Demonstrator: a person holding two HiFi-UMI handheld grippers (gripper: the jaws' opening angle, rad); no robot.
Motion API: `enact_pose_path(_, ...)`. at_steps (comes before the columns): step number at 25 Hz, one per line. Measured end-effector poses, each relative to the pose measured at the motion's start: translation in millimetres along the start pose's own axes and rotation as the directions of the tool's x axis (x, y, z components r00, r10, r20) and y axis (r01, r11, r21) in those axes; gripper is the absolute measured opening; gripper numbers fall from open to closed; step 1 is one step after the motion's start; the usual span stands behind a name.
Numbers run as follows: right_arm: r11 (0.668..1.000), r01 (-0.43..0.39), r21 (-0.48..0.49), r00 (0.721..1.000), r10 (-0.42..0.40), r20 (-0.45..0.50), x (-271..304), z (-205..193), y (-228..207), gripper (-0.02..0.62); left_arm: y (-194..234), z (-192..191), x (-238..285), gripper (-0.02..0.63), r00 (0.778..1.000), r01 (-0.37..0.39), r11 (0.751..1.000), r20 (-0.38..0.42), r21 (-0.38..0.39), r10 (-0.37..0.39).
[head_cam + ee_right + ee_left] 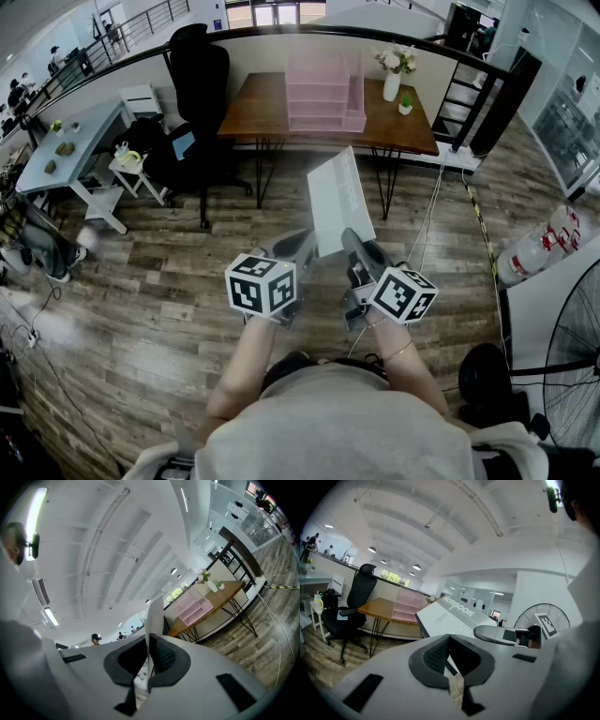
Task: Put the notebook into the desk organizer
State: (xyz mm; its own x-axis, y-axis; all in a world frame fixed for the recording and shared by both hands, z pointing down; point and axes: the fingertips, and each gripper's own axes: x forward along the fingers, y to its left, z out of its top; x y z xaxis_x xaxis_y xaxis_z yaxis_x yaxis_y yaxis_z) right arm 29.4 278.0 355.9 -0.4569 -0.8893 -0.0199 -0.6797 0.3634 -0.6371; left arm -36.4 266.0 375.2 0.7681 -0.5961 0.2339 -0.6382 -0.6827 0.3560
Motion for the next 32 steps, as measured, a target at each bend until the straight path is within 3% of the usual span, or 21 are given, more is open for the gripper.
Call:
enact_pose_path(27, 0.998, 0.0, 0.057, 1.0, 0.0, 0.0, 13, -20, 5, 0.009, 14, -13, -4, 0.0, 0.998, 0.059, 0.998, -0.032, 0.023, -0.058)
enact_pose_path(32, 0.996, 0.014, 0.086, 1.0, -0.014, 0.003, 18, -35, 7, 0.009, 14, -14, -7, 0.006, 0.992, 0.124, 0.99, -0.045, 0.065, -0.121)
